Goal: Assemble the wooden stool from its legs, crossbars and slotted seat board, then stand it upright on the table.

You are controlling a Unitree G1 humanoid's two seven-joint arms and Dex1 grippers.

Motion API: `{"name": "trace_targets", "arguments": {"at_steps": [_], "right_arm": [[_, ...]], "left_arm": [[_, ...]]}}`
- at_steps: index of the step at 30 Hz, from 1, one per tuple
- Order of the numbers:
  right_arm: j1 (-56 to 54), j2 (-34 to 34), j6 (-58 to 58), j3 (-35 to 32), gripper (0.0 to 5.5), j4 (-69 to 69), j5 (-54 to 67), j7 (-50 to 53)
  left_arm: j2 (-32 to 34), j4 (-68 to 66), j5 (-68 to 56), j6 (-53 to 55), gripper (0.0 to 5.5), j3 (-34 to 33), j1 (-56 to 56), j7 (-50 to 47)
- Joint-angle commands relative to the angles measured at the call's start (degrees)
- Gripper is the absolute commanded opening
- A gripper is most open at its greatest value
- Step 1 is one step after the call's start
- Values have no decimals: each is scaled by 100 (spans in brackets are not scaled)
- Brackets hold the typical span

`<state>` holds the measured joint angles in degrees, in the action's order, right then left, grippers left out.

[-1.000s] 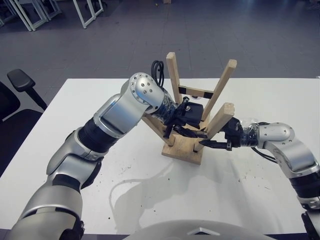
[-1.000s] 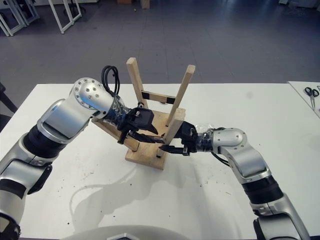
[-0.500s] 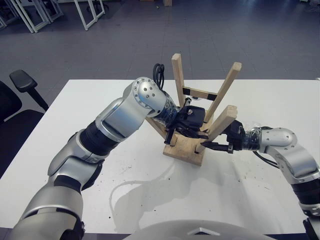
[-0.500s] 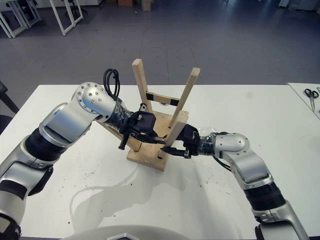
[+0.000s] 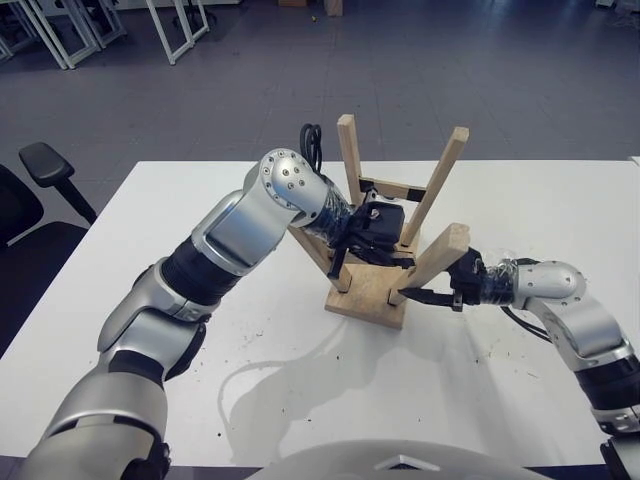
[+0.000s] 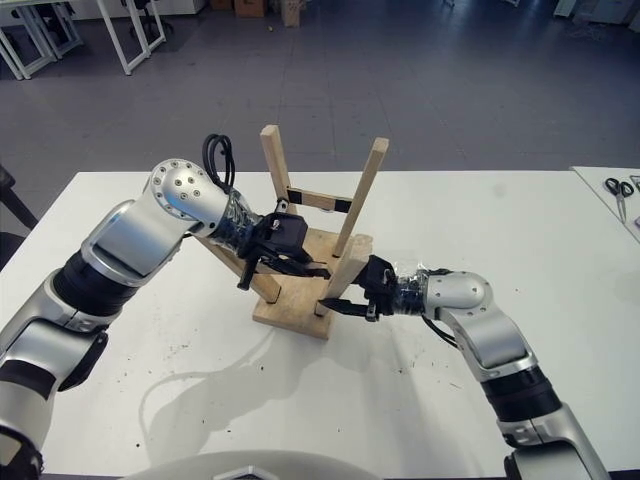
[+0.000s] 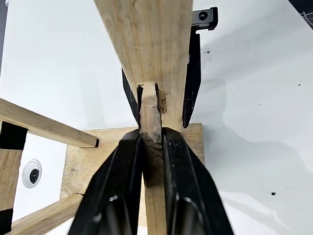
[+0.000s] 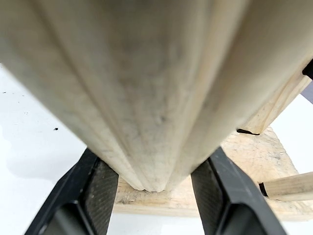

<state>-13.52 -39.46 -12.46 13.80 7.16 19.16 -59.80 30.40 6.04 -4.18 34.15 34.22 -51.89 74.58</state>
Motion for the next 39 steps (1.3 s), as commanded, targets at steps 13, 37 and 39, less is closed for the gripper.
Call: {"name": "trace_targets", "arguments": {"at_steps": [13,37,39], "right_arm": [[108,40,-303,227,202,-124,-360,-9],[-60,-258,-1285,580,202,283,-359,92],[-58,-249,-1304,582,202,298,-340,101]], "left_arm": [[73,-803,1078,-355,43,1152,748,-219],[311,1062,144,-647,197,-441,754,-87],[162,994,-43,-670,228,-761,692,-311]]}}
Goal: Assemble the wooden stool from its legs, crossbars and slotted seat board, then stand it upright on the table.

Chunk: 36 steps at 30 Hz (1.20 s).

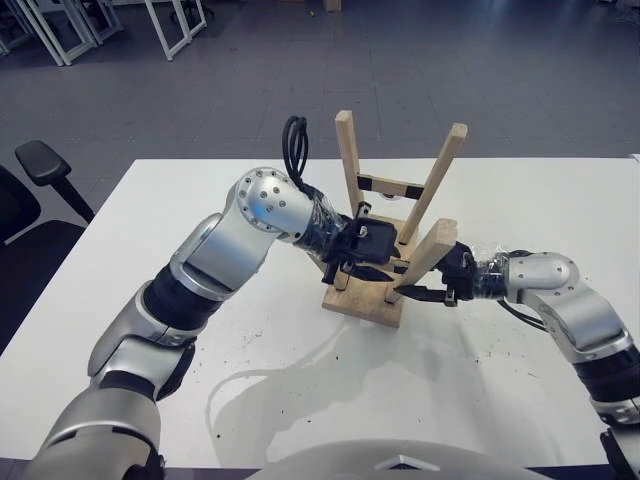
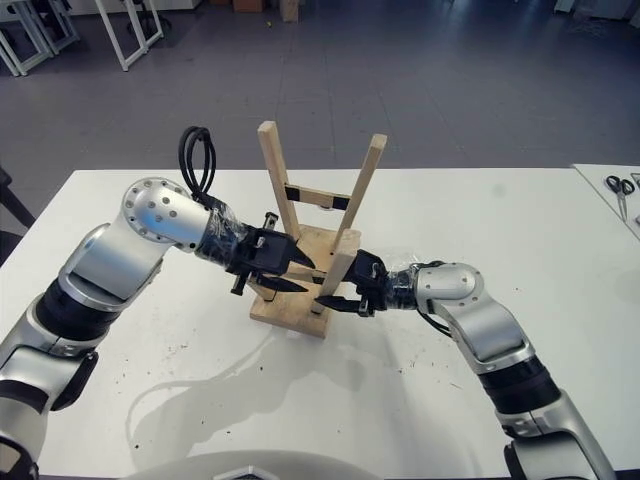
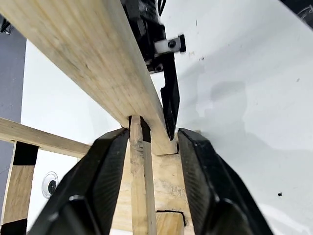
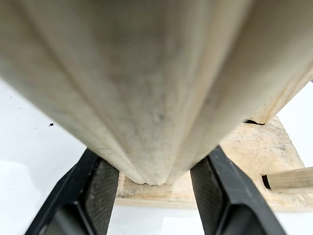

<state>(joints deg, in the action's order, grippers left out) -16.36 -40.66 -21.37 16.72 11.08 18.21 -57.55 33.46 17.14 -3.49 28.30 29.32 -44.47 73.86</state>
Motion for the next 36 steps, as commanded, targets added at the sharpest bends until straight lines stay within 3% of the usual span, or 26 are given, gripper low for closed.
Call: {"name": "trace_targets", "arguments": {"at_steps": [1,6,10,13,15,17,20,24,26,29,32,36], "right_arm": [[224,-120,-423,290,202,-82,-241,-111],[346,-80,-574,341,202,119,-366,193],[413,2,-772,254,202,414,-344,605],[198,242,-1126,-112,202,736,82,917],[-49,530,-1375,-473,254,1032,427,1180],[-343,667,-1646,-1004,291,1616,1012,1298],[-1154,744,-2379,-1949,291,2328,2423,1663],[-3131,859,-2881,-2999,291,1759,4411,2586],[-3837,1173,-2688,-3187,291,1183,4654,3117],[-3713,1492,-2566,-2966,291,820,4548,3270],[-2392,1526,-2841,-1873,291,1253,4261,2847],[-1170,925,-2676,-462,291,1336,2970,2254]], "left_arm": [[-236,-112,-245,-35,234,-499,-94,-384],[-978,105,-1645,1053,234,-2682,-874,-1839],[-862,-296,-2059,1468,234,-4139,-1271,-3095],[-807,-596,-1752,1107,234,-4471,-820,-3810],[-859,-836,-1364,685,234,-4532,-319,-4368],[-1083,-1029,-1040,201,234,-4533,379,-4879],[-1334,-996,-861,-235,234,-4461,1214,-5267],[-1521,-1073,-812,-563,234,-4463,1618,-5600],[-1558,-1216,-695,-779,234,-4477,1604,-5844],[-1589,-1440,-466,-1007,234,-4497,1656,-6290],[-1624,-1509,-386,-1071,234,-4432,1855,-6449],[-1669,-1610,-306,-1057,234,-4299,1975,-6542]]}}
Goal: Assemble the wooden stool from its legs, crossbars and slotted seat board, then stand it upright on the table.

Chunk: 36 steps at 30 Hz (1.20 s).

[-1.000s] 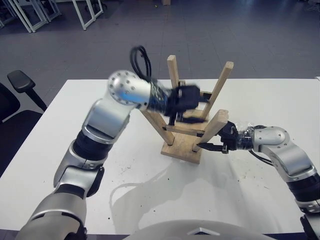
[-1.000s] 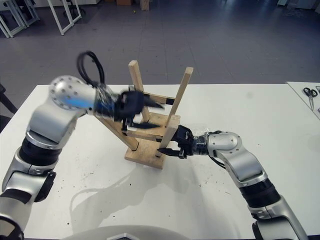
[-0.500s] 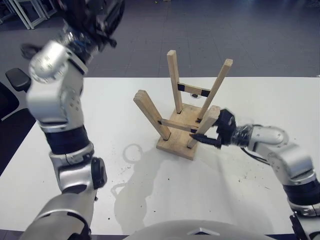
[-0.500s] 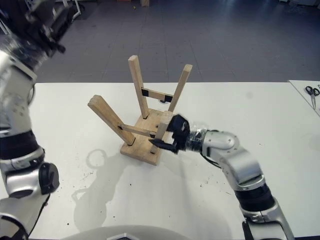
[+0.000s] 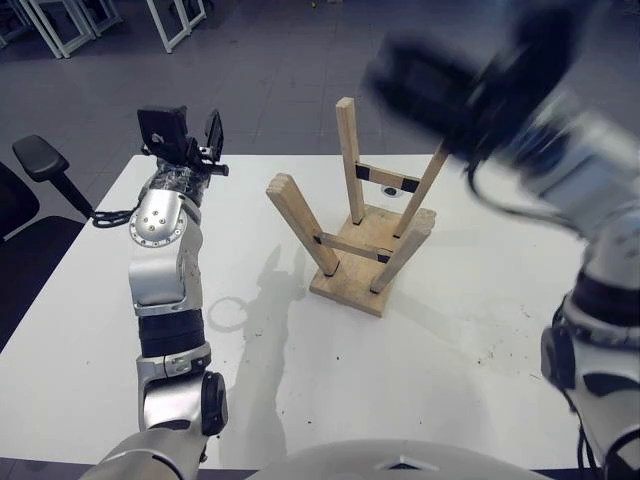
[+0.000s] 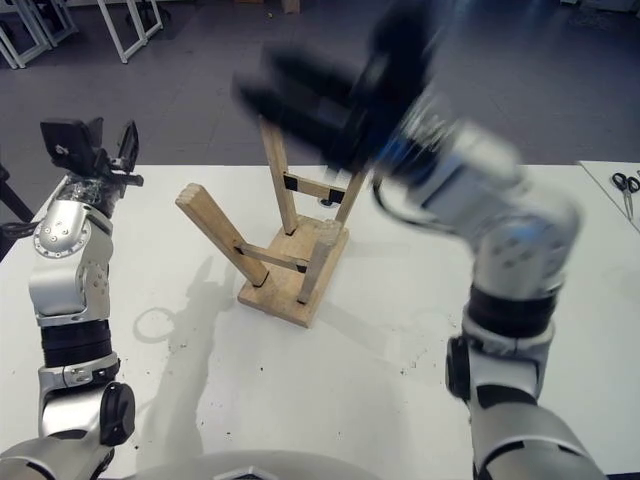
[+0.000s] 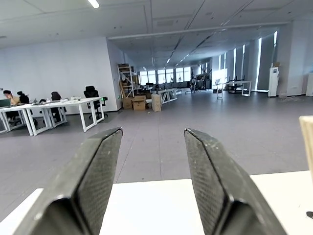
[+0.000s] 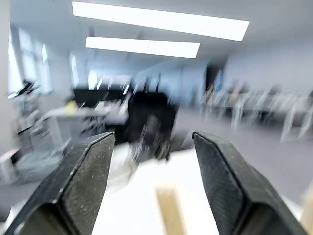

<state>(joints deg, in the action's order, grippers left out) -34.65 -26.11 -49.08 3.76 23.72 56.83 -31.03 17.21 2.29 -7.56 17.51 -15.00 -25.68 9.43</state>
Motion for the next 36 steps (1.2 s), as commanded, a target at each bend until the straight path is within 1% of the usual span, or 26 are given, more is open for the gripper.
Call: {"name": "trace_targets", "arguments": {"at_steps": [1,4,7,9,10,12,14,18,20,21,23,26,28,30,34,36], "right_arm": [[696,-581,169,894,291,-11,-1085,-437],[178,-312,288,299,291,-326,-943,-196],[-412,98,240,-595,291,-275,-17,352],[-682,245,201,-1068,291,-228,533,737],[-817,257,226,-1314,291,-293,689,952],[-881,25,382,-1484,291,-589,318,1018],[-660,-375,722,-1256,291,-1030,-531,696],[136,-1161,2122,-130,291,-1922,-2727,-194],[569,-1343,2579,329,291,-1903,-3299,-687],[801,-1369,2664,501,291,-1673,-3336,-990],[1145,-1288,2711,634,291,-1088,-3112,-1442],[1422,-1162,2617,611,291,-100,-2540,-1884],[1434,-1031,2167,523,291,798,-1661,-1903],[1311,-948,1769,431,291,1357,-978,-1711],[896,-911,1395,-57,291,1301,-420,-1240],[719,-930,1261,-417,291,1155,-81,-1017]], "left_arm": [[-50,-138,94,62,234,145,140,-118],[-96,-149,67,120,234,233,198,-142],[-113,-169,53,102,234,263,220,-164],[-112,-171,41,75,234,255,245,-168],[-119,-153,28,58,234,246,280,-169],[-148,-107,14,13,234,244,374,-190],[-182,-51,24,-160,234,242,454,-221],[-30,92,-212,-444,234,-176,209,-273],[181,63,-285,-513,234,-428,-21,-293],[277,41,-318,-521,234,-505,-126,-280],[400,37,-405,-513,234,-517,-274,-145],[483,66,-464,-497,234,-392,-322,58],[491,-27,-458,-544,234,-367,-284,80],[490,-52,-464,-558,234,-368,-240,80],[515,-97,-480,-582,234,-320,-245,145],[610,58,-697,-531,234,-289,-164,505]]}}
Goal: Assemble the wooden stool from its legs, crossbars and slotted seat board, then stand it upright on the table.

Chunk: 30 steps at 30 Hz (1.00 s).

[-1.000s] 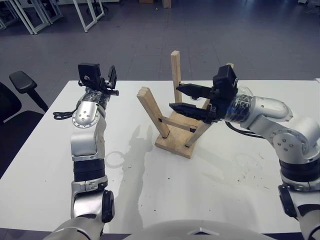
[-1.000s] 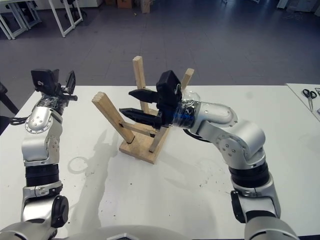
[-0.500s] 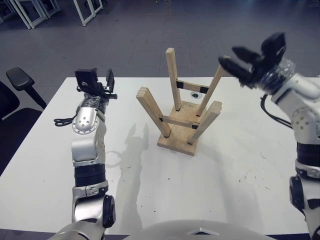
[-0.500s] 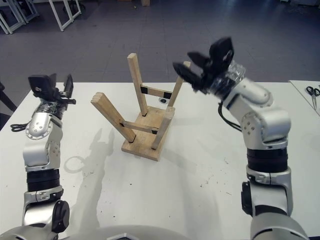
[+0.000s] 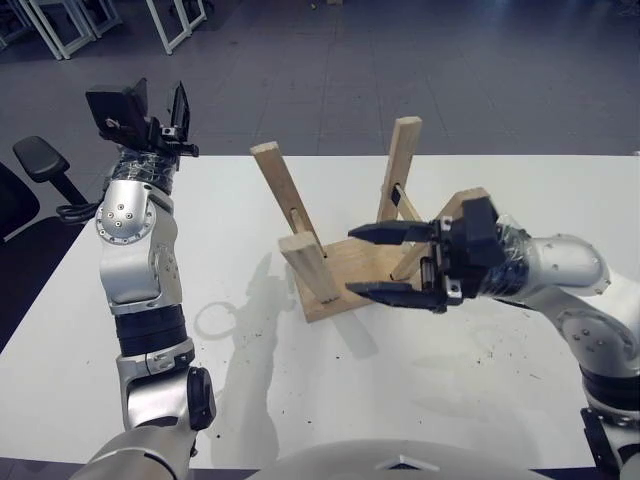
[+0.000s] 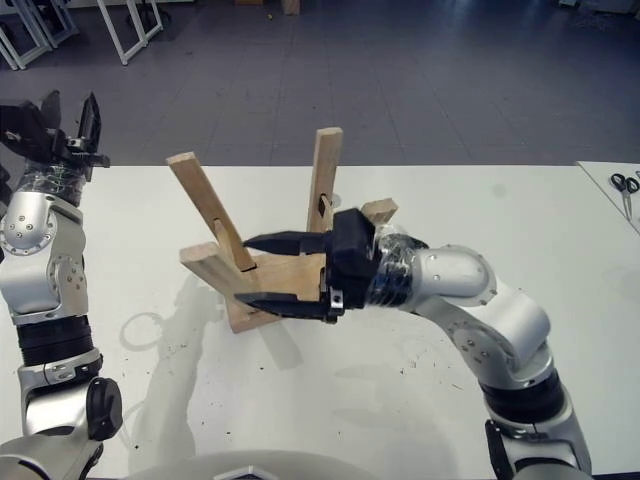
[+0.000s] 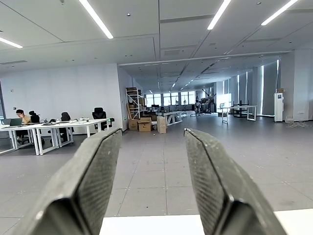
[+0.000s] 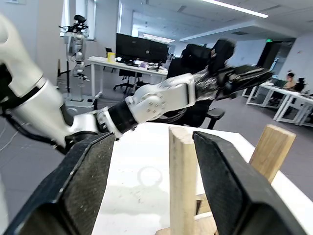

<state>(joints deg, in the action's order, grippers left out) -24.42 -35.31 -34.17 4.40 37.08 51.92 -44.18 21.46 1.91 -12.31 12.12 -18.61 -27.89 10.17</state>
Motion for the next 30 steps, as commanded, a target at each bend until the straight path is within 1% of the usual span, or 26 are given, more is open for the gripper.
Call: {"name": "trace_targets", "arguments": {"at_steps": [1,5,8,11,13,17,18,20,22,23,26,28,30], "right_arm": [[-386,-32,-291,-650,291,-253,568,391],[-886,-54,-539,-1374,291,-551,1598,1042],[-1195,-236,-733,-1830,291,-961,2271,1323],[-1091,-590,-810,-1998,291,-1501,1964,1092],[-851,-807,-779,-1986,291,-1809,1596,742],[-399,-1162,-537,-1964,295,-2516,807,-100],[-359,-1207,-512,-1985,295,-2653,690,-251],[-326,-1256,-516,-2038,295,-2950,558,-509],[-317,-1295,-514,-2035,295,-3215,428,-767],[-306,-1326,-497,-2011,295,-3327,337,-894],[-246,-1408,-457,-1978,295,-3574,79,-1205],[-129,-1484,-473,-1935,295,-3559,-44,-1489],[24,-1591,-448,-1832,295,-3543,-216,-1840]], "left_arm": [[253,215,-402,63,234,90,137,714],[687,801,-1532,686,234,41,717,2097],[1234,1236,-2660,1624,234,-166,1024,2983],[1796,1590,-3563,2388,234,-320,1337,3740],[2071,1732,-3859,2663,234,-361,1604,4098],[2490,1934,-3971,2848,299,-288,2083,4661],[2534,1968,-4026,2889,324,-294,2118,4741],[2558,2027,-4205,2984,348,-290,2115,4812],[2575,2084,-4338,3052,386,-272,2127,4878],[2590,2093,-4359,3069,392,-270,2136,4906],[2700,1981,-4384,3102,442,-351,2148,5042],[2718,2027,-4349,3090,473,-226,2180,5119],[2658,2070,-4237,3070,505,132,2068,5145]]}}
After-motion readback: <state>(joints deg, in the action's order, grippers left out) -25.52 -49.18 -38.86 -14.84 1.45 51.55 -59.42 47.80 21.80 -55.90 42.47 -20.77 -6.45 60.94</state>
